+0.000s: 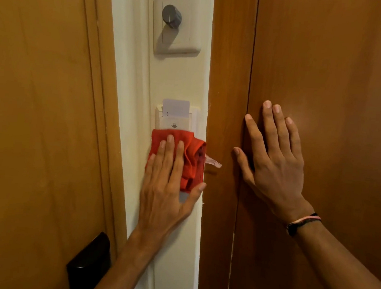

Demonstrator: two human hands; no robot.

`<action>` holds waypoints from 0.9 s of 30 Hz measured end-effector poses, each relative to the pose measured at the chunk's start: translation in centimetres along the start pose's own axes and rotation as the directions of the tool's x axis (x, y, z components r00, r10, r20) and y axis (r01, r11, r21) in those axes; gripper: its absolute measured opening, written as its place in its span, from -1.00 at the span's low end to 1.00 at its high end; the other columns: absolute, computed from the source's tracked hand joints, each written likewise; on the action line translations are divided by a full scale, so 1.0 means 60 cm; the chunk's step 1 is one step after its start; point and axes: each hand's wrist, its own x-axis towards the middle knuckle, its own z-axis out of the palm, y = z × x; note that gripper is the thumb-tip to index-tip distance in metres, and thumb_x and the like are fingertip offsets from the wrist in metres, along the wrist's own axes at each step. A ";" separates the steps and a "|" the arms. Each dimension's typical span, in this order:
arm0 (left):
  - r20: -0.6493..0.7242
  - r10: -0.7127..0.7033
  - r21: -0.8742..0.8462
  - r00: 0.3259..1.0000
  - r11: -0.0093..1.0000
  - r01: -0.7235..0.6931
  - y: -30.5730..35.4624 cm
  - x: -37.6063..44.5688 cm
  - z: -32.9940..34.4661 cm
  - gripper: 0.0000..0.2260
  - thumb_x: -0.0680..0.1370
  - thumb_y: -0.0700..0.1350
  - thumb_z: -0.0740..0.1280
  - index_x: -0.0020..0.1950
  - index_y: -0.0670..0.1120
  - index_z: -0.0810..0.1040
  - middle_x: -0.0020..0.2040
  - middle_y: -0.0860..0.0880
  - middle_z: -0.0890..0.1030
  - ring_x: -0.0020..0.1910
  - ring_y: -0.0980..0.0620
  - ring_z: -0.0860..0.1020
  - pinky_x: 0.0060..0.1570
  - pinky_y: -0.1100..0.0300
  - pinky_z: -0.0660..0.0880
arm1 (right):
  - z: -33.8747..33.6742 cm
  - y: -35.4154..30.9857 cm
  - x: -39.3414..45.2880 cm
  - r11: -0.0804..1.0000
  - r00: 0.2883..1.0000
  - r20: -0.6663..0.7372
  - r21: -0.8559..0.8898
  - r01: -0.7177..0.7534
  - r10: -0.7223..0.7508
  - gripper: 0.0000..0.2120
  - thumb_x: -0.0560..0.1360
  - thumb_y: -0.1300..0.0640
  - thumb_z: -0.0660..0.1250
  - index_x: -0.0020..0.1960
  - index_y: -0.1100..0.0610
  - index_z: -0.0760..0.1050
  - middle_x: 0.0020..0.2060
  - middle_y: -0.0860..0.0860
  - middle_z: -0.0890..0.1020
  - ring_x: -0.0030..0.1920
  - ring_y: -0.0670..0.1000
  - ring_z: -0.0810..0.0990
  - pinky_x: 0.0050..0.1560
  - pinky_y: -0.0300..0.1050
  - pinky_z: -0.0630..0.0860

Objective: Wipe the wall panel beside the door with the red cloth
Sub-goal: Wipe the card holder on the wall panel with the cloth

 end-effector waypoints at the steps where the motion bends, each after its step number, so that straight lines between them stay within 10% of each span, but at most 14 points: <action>1: -0.016 -0.010 0.008 1.000 1.000 0.010 -0.004 0.012 -0.001 -0.19 0.56 0.37 0.05 0.60 -0.18 0.08 0.62 -0.16 0.10 0.63 -0.12 0.04 0.57 -0.17 0.13 | 0.000 0.000 0.001 1.000 1.000 0.003 0.002 0.003 -0.003 -0.35 0.69 -0.23 0.09 0.67 0.09 0.16 0.66 0.21 0.17 0.68 0.20 0.12 0.70 0.10 -0.01; 27: -0.078 -0.007 -0.017 0.997 1.000 0.006 0.001 0.043 -0.011 -0.19 0.55 0.40 0.03 0.58 -0.16 0.13 0.61 -0.17 0.15 0.61 -0.12 0.09 0.57 -0.15 0.13 | -0.001 -0.001 -0.003 1.000 1.000 0.015 0.016 0.007 -0.007 -0.35 0.69 -0.22 0.11 0.66 0.09 0.17 0.66 0.22 0.16 0.68 0.20 0.12 0.69 0.13 0.04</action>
